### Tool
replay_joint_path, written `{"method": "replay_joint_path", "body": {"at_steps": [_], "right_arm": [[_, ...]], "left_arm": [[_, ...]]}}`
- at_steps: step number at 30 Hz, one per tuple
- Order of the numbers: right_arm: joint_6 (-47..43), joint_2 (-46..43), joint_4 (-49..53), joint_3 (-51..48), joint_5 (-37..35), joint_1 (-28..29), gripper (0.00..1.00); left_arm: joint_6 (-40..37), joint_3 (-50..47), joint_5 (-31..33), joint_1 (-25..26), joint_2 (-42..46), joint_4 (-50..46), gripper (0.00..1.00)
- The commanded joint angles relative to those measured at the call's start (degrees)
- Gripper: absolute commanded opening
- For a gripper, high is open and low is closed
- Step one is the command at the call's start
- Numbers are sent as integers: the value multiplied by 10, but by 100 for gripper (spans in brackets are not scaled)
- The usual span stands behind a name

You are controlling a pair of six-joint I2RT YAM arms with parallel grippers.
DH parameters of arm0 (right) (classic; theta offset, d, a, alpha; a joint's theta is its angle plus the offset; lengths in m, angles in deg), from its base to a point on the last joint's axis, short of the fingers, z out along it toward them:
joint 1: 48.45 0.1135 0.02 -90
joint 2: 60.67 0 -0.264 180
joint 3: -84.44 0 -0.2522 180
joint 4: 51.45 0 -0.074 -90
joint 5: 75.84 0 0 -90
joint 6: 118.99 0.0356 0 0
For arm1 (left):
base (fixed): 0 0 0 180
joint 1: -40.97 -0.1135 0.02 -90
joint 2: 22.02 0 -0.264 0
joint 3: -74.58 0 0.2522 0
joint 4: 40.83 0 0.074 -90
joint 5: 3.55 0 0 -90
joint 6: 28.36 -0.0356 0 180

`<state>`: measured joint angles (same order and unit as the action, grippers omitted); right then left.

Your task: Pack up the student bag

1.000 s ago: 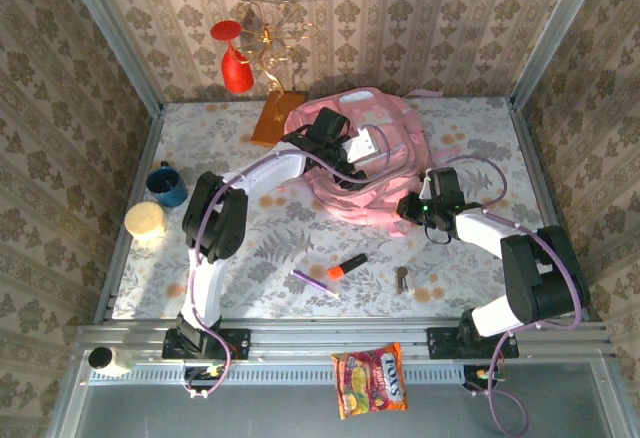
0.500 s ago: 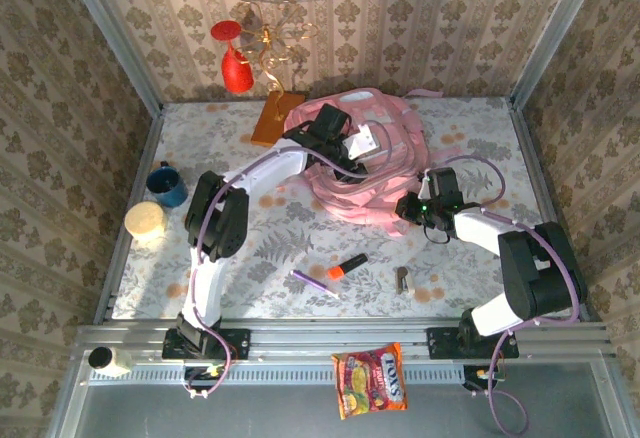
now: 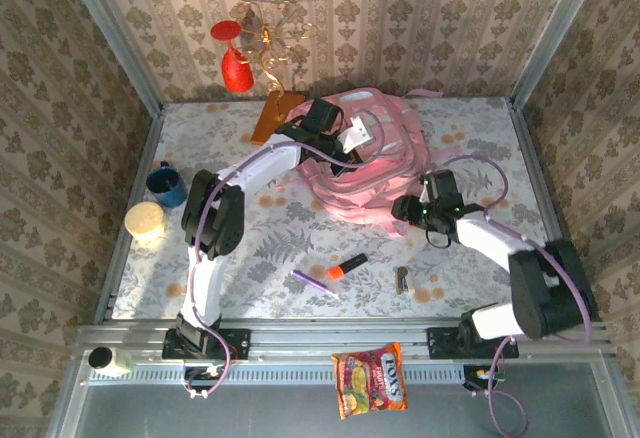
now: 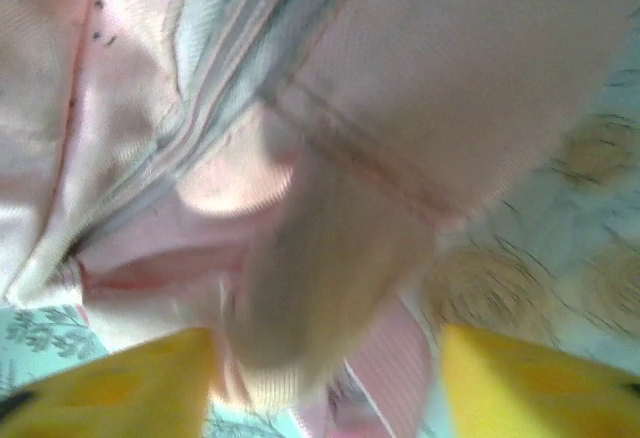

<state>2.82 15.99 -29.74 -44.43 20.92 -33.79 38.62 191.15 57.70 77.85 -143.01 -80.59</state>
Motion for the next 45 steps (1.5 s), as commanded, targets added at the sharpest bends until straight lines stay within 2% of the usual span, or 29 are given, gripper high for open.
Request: {"method": "replay_joint_path", "body": {"at_steps": [1, 3, 7, 10, 13, 18, 21, 25, 27, 31, 35, 38, 45], "right_arm": [[12, -88, 160, 0, -138, 65, 87], [48, -134, 218, -14, -184, 121, 91], [128, -172, 279, -49, -196, 205, 92], [172, -150, 309, -55, -222, 259, 91], [188, -111, 315, -55, -238, 291, 89], [189, -53, 260, -62, -201, 317, 61], [188, -42, 255, -60, -191, 325, 38], [167, -76, 282, -26, -211, 319, 29], [133, -108, 278, 10, -210, 288, 28], [117, -132, 108, 56, -94, 170, 31], [138, -47, -5, 142, -94, 124, 36], [184, 23, -97, 174, -94, 94, 37], [231, 199, -157, 288, -99, 82, 38]], "left_arm": [[29, -21, -15, -17, 40, 56, 0], [43, -27, -15, -20, 51, 68, 0], [66, -27, -15, -23, 68, 82, 0], [71, -25, -17, -23, 75, 89, 0], [74, -15, -21, -23, 73, 86, 0], [72, -7, -10, -21, 74, 74, 0], [76, 5, -2, -22, 76, 63, 0], [97, 13, -5, -25, 83, 64, 0], [114, 16, -13, -27, 87, 70, 0], [149, 23, -35, -30, 95, 80, 0], [187, 19, -61, -36, 102, 103, 0], [205, 35, -69, -37, 99, 103, 0], [240, 112, -97, -39, 74, 75, 0]]}}
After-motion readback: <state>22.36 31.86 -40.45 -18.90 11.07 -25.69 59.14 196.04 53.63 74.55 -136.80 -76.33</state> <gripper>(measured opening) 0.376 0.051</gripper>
